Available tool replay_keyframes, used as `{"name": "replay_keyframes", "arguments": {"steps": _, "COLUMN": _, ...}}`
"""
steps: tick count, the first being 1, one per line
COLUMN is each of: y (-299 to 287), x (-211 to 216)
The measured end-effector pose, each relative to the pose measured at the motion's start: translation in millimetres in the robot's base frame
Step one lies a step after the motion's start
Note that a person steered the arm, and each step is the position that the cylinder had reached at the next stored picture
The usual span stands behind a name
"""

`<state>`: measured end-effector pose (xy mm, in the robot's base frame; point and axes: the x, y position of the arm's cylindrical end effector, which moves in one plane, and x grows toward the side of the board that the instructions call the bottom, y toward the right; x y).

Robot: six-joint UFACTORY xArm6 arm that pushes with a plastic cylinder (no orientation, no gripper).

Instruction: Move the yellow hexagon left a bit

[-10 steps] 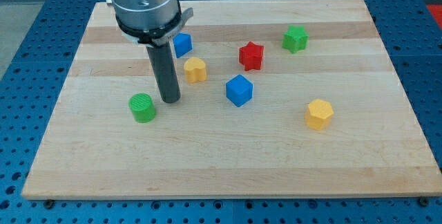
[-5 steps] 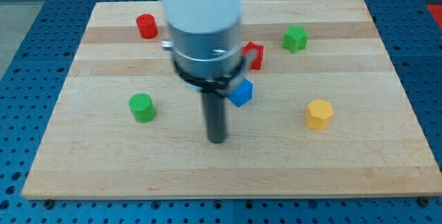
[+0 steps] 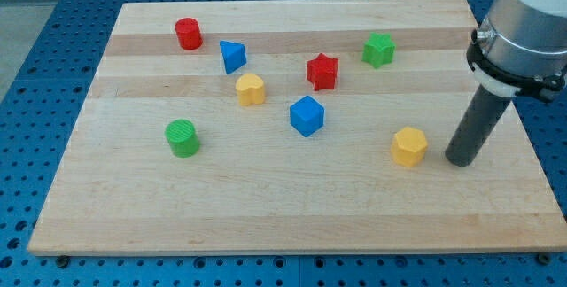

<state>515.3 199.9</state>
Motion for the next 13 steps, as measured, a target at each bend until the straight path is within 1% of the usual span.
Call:
{"name": "replay_keyframes", "arguments": {"steps": 2, "y": 0.0, "x": -15.9}}
{"name": "replay_keyframes", "arguments": {"steps": 3, "y": -0.6, "x": -15.9}}
{"name": "replay_keyframes", "arguments": {"steps": 6, "y": -65.2, "x": -11.4}}
{"name": "replay_keyframes", "arguments": {"steps": 7, "y": -73.6, "x": -11.4}}
{"name": "replay_keyframes", "arguments": {"steps": 12, "y": -92.7, "x": -11.4}}
{"name": "replay_keyframes", "arguments": {"steps": 13, "y": -92.3, "x": -16.8}}
